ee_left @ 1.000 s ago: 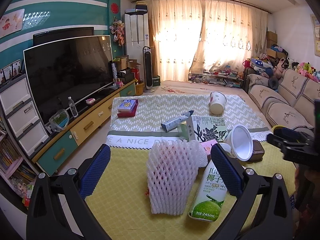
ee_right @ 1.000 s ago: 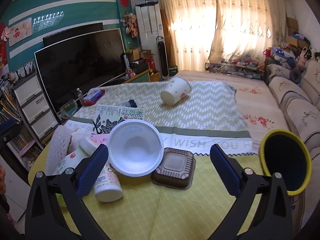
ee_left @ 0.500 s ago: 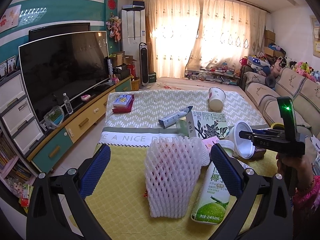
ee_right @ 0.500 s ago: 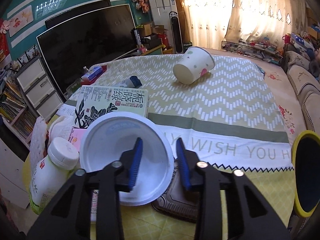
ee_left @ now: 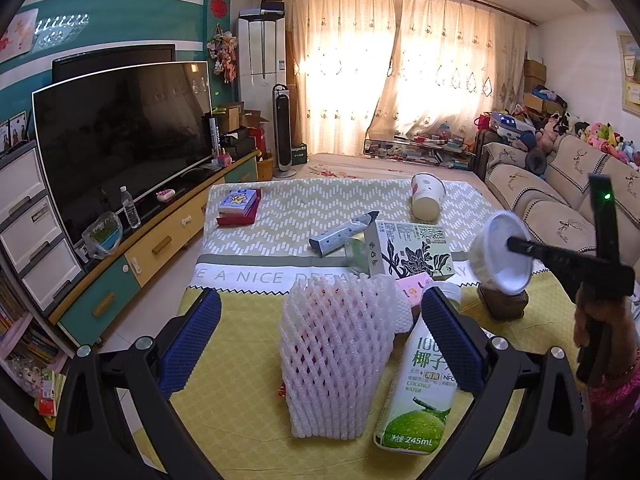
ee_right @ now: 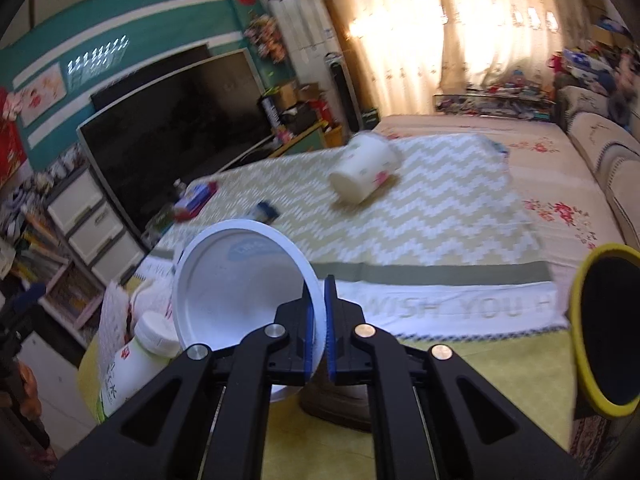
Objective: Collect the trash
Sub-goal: 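Carry the white bowl with the right gripper over the yellow bin and release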
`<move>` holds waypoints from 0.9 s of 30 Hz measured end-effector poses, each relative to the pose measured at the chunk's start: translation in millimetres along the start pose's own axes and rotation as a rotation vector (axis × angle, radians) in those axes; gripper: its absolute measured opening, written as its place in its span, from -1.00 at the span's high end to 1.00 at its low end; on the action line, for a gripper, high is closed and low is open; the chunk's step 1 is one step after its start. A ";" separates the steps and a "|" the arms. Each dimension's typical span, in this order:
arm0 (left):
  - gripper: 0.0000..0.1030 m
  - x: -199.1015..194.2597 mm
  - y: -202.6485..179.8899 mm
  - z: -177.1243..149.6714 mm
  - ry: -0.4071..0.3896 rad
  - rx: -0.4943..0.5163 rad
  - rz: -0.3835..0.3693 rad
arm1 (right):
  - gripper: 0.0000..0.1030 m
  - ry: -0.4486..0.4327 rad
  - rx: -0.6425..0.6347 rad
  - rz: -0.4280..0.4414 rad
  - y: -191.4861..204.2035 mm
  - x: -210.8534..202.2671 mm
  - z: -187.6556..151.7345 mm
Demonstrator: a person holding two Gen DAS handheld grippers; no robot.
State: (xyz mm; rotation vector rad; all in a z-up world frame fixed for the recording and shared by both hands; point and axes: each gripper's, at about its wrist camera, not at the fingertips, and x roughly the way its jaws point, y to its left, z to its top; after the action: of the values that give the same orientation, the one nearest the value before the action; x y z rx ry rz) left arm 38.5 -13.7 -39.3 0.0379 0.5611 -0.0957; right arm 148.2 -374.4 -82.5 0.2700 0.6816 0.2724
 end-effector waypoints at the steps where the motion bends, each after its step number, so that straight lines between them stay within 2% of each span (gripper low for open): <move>1: -0.92 0.4 -0.4 -0.1 0.001 0.001 -0.001 | 0.90 -0.021 0.027 -0.025 -11.7 -7.4 2.8; 4: -0.92 2.6 -2.0 -1.1 0.007 0.000 -0.007 | 0.90 -0.069 0.133 -0.112 -59.5 -28.1 7.1; 7: -0.92 5.3 -4.1 -1.7 0.016 0.001 -0.013 | 0.90 -0.090 0.245 -0.237 -115.2 -45.9 4.9; 10: -0.92 6.9 -6.7 -1.5 0.022 0.002 -0.019 | 0.90 -0.081 0.321 -0.370 -161.0 -56.9 -2.9; 15: -0.92 10.6 -11.7 -1.6 0.027 0.009 -0.024 | 0.90 -0.039 0.417 -0.512 -218.1 -53.8 -18.4; 18: -0.92 12.1 -16.9 -1.7 0.030 0.022 -0.025 | 0.89 -0.008 0.466 -0.580 -244.3 -48.2 -25.9; 22: -0.92 12.6 -17.4 -1.3 0.030 0.026 -0.023 | 0.84 0.015 0.513 -0.622 -265.8 -37.0 -35.5; 27: -0.92 13.6 -18.9 -0.7 0.037 0.029 -0.025 | 0.53 0.009 0.549 -0.645 -276.1 -37.3 -43.6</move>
State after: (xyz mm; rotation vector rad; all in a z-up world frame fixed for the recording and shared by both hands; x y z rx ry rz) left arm 47.7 -33.5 -47.3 0.0607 0.5968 -0.1272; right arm 135.8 -636.9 -184.9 0.5516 0.8082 -0.5406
